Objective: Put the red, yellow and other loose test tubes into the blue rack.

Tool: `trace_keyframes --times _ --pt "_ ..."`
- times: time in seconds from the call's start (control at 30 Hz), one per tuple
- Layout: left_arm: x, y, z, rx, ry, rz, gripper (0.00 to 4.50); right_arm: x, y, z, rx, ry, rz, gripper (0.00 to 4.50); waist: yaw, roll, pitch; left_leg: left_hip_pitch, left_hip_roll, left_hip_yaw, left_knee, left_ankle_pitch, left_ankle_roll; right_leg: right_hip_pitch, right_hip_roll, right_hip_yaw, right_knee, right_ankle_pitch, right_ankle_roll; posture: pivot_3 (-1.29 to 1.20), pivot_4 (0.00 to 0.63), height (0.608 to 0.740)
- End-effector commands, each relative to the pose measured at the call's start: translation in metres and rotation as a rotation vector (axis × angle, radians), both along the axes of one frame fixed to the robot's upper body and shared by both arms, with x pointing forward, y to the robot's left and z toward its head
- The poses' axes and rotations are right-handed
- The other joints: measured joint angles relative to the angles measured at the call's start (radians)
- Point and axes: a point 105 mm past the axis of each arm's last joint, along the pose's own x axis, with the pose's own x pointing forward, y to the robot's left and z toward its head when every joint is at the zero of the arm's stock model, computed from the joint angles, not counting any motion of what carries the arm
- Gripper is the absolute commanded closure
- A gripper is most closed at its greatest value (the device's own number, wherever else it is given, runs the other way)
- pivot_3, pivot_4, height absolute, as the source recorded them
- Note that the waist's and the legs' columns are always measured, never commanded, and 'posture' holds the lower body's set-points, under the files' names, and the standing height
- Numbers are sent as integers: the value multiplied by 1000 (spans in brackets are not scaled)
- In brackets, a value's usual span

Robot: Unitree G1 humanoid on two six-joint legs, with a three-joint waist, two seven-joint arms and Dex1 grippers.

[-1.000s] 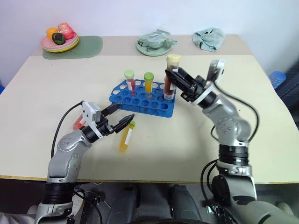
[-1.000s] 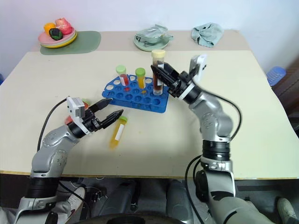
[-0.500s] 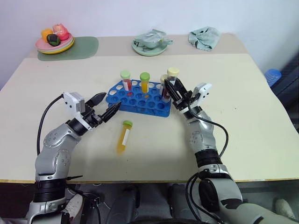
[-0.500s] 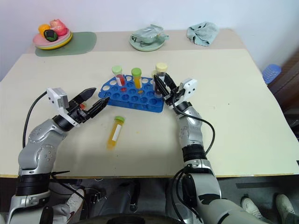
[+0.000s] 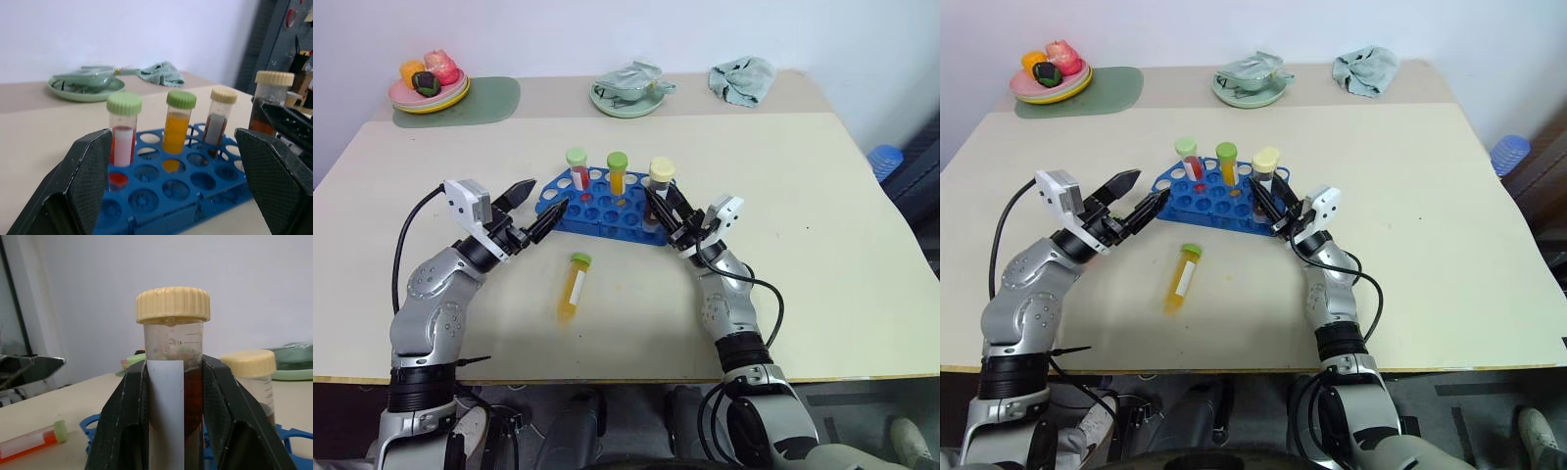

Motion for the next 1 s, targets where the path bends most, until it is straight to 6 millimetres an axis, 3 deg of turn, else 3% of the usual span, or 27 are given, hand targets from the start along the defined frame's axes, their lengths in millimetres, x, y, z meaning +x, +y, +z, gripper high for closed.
trace_keyframes --times 0.03,0.2,0.43,0.67,1.0 --pt "-1 1 11 -8 -42 -5 410 6 -3 3 11 -9 -30 3426 0 0 0 0 0 0 0 0 0 0 0 0 0 0 0 0 150 740" --pt "-9 -4 13 -11 -64 -57 410 14 -7 2 12 6 -50 3426 0 0 0 0 0 0 0 0 0 0 0 0 0 0 0 0 150 740" --pt "-36 -11 7 58 -59 -232 410 15 -6 -3 -3 7 -59 3426 -1 0 0 0 0 0 0 0 0 1 0 0 0 0 0 0 150 740" --pt "-55 -1 -10 240 32 -374 410 15 -6 -3 -8 -2 -62 3426 -2 0 0 1 0 0 0 0 0 1 0 0 0 0 0 0 150 740" --pt "-65 4 -16 279 67 -421 410 14 -9 -5 -10 -5 -79 3426 -1 1 0 1 0 0 0 0 0 1 0 0 0 0 0 0 150 740"
